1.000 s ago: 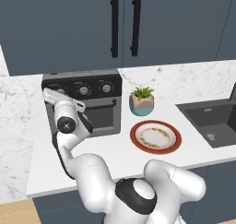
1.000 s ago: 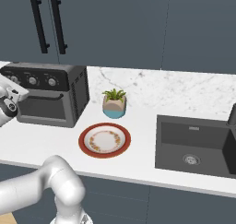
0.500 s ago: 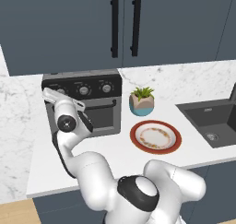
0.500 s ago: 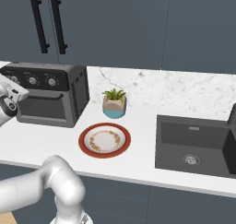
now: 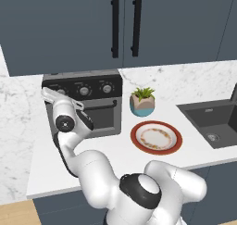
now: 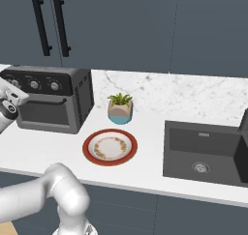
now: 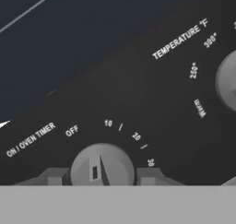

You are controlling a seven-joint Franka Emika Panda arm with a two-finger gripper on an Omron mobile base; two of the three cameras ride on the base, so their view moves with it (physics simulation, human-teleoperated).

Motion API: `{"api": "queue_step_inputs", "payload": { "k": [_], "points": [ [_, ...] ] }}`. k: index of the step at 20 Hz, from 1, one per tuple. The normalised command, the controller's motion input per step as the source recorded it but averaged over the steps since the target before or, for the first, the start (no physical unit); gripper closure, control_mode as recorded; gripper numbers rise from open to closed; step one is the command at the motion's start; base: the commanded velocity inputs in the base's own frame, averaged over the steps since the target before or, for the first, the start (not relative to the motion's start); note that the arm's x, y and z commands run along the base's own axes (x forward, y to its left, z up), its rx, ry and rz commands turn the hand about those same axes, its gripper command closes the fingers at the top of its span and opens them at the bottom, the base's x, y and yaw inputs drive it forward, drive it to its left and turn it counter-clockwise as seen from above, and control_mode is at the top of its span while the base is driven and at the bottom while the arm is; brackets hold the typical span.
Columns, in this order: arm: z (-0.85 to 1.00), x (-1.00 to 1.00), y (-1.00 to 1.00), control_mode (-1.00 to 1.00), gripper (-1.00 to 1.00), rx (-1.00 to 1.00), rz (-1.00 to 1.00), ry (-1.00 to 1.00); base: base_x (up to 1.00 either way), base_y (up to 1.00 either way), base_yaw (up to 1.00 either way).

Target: Pick up the kebab skewer and baguette bread, and place them inside the toaster oven. Close the toaster oven door and start by setting the timer.

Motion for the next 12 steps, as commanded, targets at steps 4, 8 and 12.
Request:
{"api": "queue_step_inputs", "payload": {
  "k": [4,8,12],
  "points": [
    [0.00,-0.01,0.00,-1.00,-1.00,0.04,-0.01,0.00,0.00,0.00,0.00],
    [0.00,0.00,0.00,-1.00,-1.00,0.01,0.00,0.00,0.00,0.00,0.00],
    [0.00,0.00,0.00,-1.00,-1.00,0.03,0.00,0.00,0.00,0.00,0.00]
  ]
}}
